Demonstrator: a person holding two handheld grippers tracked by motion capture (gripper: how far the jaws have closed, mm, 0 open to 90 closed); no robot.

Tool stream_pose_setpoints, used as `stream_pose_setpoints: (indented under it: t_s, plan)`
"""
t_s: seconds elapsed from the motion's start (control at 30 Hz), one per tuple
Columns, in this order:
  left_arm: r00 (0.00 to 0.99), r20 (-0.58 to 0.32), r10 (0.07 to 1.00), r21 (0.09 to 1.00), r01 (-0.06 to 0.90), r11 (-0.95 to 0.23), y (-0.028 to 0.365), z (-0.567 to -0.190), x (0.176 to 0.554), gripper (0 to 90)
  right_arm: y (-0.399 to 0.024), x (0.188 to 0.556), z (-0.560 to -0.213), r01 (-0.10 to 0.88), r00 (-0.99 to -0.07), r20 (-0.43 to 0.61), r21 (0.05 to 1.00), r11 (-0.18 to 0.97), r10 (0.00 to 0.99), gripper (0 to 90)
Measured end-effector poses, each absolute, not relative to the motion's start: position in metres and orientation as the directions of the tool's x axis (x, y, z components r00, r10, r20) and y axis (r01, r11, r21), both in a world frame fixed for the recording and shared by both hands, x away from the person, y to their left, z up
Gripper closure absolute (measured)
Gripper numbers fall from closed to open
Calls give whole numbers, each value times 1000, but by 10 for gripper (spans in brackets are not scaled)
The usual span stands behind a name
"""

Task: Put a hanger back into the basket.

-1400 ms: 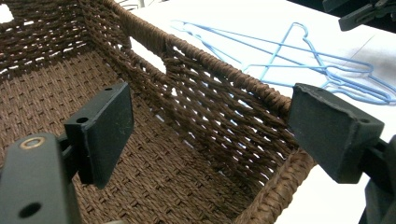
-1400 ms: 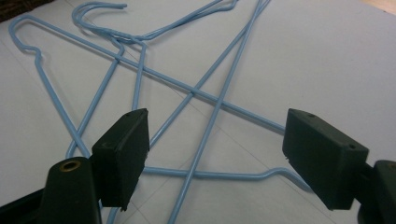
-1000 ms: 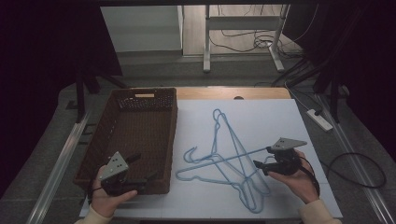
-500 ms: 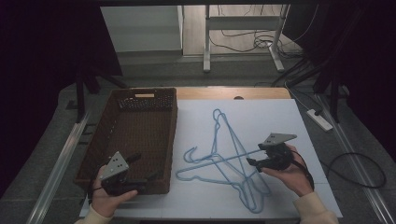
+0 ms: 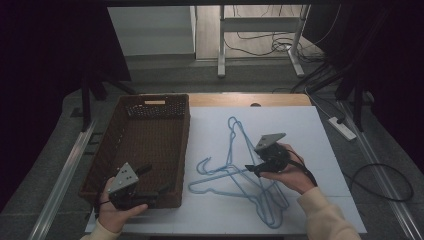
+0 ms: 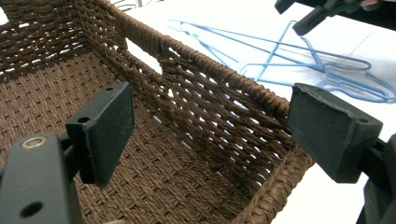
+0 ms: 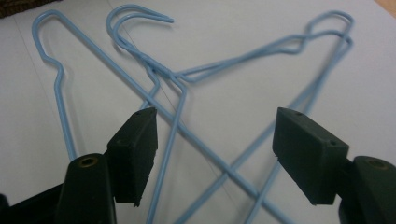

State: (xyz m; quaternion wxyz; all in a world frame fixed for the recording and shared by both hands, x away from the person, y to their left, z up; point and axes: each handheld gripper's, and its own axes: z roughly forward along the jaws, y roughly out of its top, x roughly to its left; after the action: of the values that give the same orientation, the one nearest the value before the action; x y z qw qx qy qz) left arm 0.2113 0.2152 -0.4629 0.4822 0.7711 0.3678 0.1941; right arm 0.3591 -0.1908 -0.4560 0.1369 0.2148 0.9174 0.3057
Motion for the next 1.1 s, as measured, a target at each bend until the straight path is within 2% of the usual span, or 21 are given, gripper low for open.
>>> stream_pose_setpoints:
  t_s: [0.27, 0.43, 0.5, 0.63, 0.77, 0.9, 0.93, 1.07, 1.1]
  plan:
    - [656, -57, 753, 886, 381, -265, 215, -463, 212, 160, -140, 383, -468, 209, -939, -133, 515, 832, 318, 385]
    - [656, -57, 752, 886, 381, -265, 215, -464, 211, 159, -123, 389, -474, 168, -957, -132, 467, 868, 257, 409]
    - [657, -57, 752, 886, 381, -266, 215, -464, 211, 159, -108, 393, -480, 128, -972, -128, 413, 902, 197, 414]
    - [658, -58, 750, 885, 382, -267, 215, -464, 212, 159, -99, 399, -488, 89, -983, -119, 355, 931, 139, 455]
    - [657, -58, 752, 886, 381, -265, 215, -463, 211, 158, -96, 404, -493, 70, -990, -94, 337, 939, 108, 482]
    - [655, -59, 753, 886, 382, -262, 216, -463, 212, 159, -89, 406, -495, 39, -996, -68, 319, 947, 64, 538]
    - [655, -60, 754, 886, 382, -262, 216, -463, 212, 159, -86, 406, -496, 27, -997, -63, 300, 954, 48, 584]
    - [655, -59, 753, 886, 382, -263, 216, -463, 212, 158, -81, 407, -498, 24, -999, -35, 286, 958, 35, 632]
    - [655, -59, 754, 886, 382, -263, 216, -463, 212, 158, -79, 408, -500, 10, -1000, -26, 284, 959, 18, 671]
